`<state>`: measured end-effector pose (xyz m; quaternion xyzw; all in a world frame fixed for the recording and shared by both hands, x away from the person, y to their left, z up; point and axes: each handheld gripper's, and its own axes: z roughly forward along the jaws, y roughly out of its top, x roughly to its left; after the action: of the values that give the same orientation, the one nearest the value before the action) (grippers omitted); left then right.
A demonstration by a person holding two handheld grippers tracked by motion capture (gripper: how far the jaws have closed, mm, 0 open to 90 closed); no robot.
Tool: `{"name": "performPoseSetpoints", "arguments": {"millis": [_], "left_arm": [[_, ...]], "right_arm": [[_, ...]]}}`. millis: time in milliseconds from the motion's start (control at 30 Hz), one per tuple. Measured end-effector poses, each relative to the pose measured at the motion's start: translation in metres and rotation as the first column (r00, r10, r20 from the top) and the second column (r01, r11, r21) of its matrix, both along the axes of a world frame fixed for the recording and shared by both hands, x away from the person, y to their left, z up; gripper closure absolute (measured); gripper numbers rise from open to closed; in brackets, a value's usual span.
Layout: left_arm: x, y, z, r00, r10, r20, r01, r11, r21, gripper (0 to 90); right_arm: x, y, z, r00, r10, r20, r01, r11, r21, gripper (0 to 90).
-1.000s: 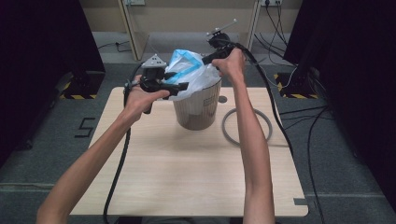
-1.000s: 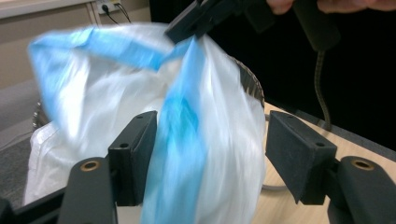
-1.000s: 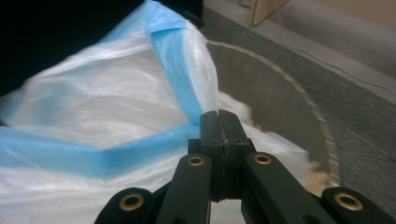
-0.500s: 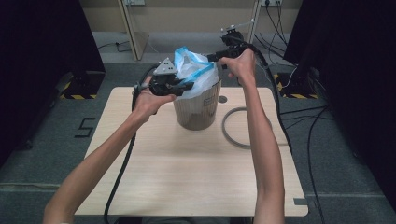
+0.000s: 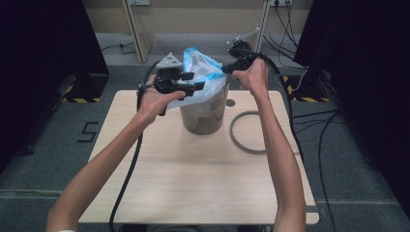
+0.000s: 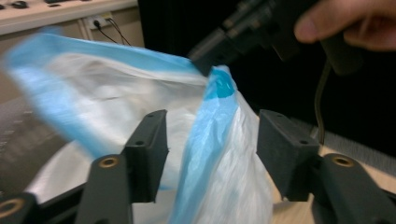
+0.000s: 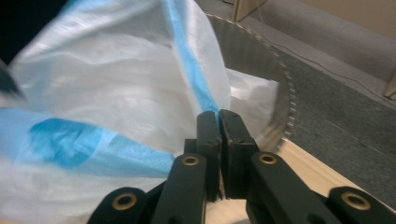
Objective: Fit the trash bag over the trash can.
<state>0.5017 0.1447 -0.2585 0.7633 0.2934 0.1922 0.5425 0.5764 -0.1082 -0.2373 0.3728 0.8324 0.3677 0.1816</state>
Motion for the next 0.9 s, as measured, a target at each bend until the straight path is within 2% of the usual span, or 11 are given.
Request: {"name": "performPoseSetpoints", "arguments": {"millis": [167,233,400,467,500,600,633,667,733,800,900], "left_arm": [[0.011,0.025,0.003,0.9982,0.055,-0.024,-0.055,0.9985,-0.009,37.6],[0.021,0.034,-0.004,0.9952,0.067,-0.071,-0.069,0.9973,-0.026,37.0],[0.030,0.028,-0.010,0.9931,0.055,-0.104,-0.063,0.9949,-0.079,35.9],[0.031,0.026,-0.009,0.9935,0.056,-0.099,-0.064,0.9947,-0.081,35.7],[0.035,0.020,-0.009,0.9942,0.061,-0.089,-0.066,0.9964,-0.053,36.2],[0.040,0.014,-0.011,0.9940,0.056,-0.094,-0.061,0.9969,-0.049,42.4],[0.042,0.012,-0.012,0.9953,0.051,-0.082,-0.054,0.9976,-0.044,51.8],[0.044,0.008,-0.014,0.9976,0.050,-0.047,-0.051,0.9985,-0.020,69.9],[0.046,0.007,-0.015,0.9974,0.071,-0.008,-0.071,0.9972,0.023,80.8],[0.051,0.012,-0.016,0.9943,0.106,0.015,-0.107,0.9924,0.061,84.7],[0.062,0.028,-0.018,0.9857,0.167,0.022,-0.168,0.9835,0.068,85.9]], "right_arm": [[0.002,-0.016,-0.006,0.9997,-0.017,0.020,0.017,1.000,0.002,90.0],[0.002,-0.018,-0.007,0.9996,-0.008,0.028,0.007,1.000,0.022,89.8],[-0.002,-0.013,-0.008,0.9985,0.027,0.048,-0.030,0.999,0.046,86.9],[-0.002,-0.011,-0.008,0.9982,0.034,0.050,-0.036,0.998,0.045,86.8],[-0.002,-0.009,-0.009,0.9981,0.036,0.050,-0.038,0.998,0.045,86.8],[-0.002,-0.008,-0.009,0.9980,0.039,0.049,-0.042,0.998,0.045,86.8],[-0.002,-0.008,-0.010,0.9980,0.039,0.049,-0.041,0.998,0.045,86.8],[-0.003,-0.008,-0.010,0.9977,0.045,0.051,-0.047,0.998,0.039,87.3],[-0.003,-0.010,-0.010,0.9976,0.048,0.050,-0.049,0.999,0.013,88.8],[-0.003,-0.015,-0.011,0.9978,0.038,0.054,-0.037,0.999,-0.005,89.7],[-0.001,-0.026,-0.013,0.9981,0.010,0.061,-0.009,1.000,-0.022,90.0]]}}
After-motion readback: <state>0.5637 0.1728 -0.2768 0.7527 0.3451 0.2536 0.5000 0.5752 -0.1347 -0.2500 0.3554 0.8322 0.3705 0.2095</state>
